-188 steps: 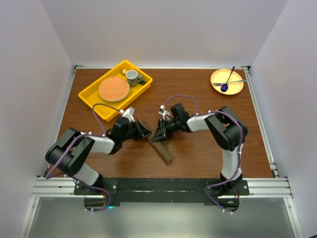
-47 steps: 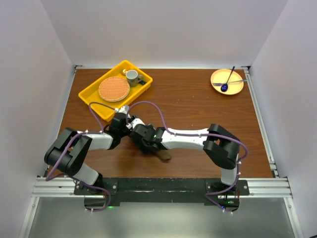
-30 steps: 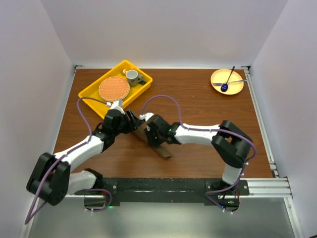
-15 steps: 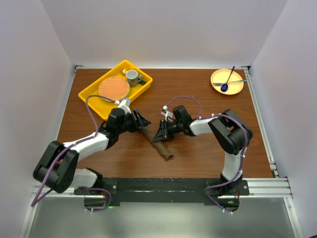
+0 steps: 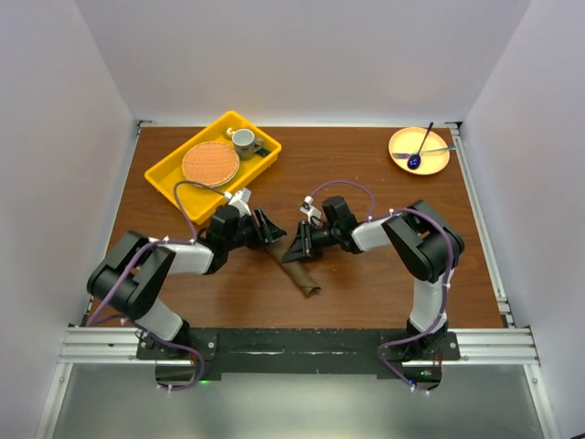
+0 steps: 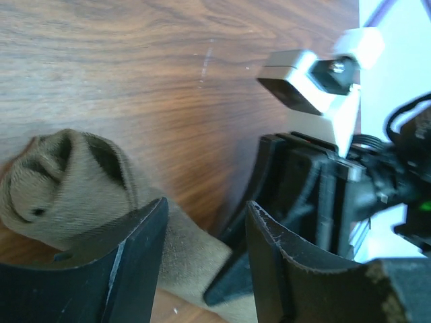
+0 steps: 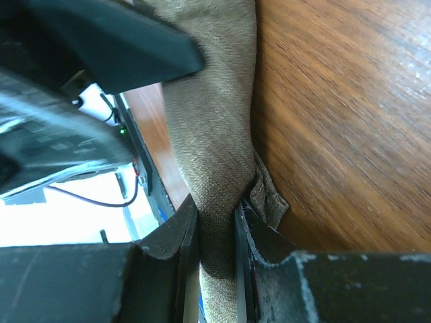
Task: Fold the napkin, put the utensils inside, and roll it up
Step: Roll the napkin with the utensil
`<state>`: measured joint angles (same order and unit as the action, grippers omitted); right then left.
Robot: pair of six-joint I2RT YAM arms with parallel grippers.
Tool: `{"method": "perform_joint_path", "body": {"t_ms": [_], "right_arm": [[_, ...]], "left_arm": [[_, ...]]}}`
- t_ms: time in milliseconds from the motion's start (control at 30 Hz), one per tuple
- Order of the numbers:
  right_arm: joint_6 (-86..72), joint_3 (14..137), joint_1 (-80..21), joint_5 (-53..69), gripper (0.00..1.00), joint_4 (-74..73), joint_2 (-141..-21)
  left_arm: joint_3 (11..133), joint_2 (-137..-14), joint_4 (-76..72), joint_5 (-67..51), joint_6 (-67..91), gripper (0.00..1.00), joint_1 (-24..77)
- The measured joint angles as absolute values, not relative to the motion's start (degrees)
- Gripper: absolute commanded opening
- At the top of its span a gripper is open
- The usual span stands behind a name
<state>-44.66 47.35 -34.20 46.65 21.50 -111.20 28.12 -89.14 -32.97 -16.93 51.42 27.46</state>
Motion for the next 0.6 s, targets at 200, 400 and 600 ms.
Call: {"method": "perform_joint_path", "body": {"t_ms": [200,400,600], "right_arm": [[-41.2,48.6,-34.7,39.8,0.34,12.4,-106.3],[-34.1,52.2,-36.3,31.6,0.50,-1.3,-101.4],[-29.3,49.5,-38.2,25.0,0.51,-8.6,-95.4]], "left_arm": [[28.3,-94.7,-40.6,-16.7,51.4,0.53,28.0],[28.6,-95.9,-42.5,-16.3,51.2,0.53,28.2],[29.8,-96.1,-40.9,-15.4,50.2,0.53,28.2]]}}
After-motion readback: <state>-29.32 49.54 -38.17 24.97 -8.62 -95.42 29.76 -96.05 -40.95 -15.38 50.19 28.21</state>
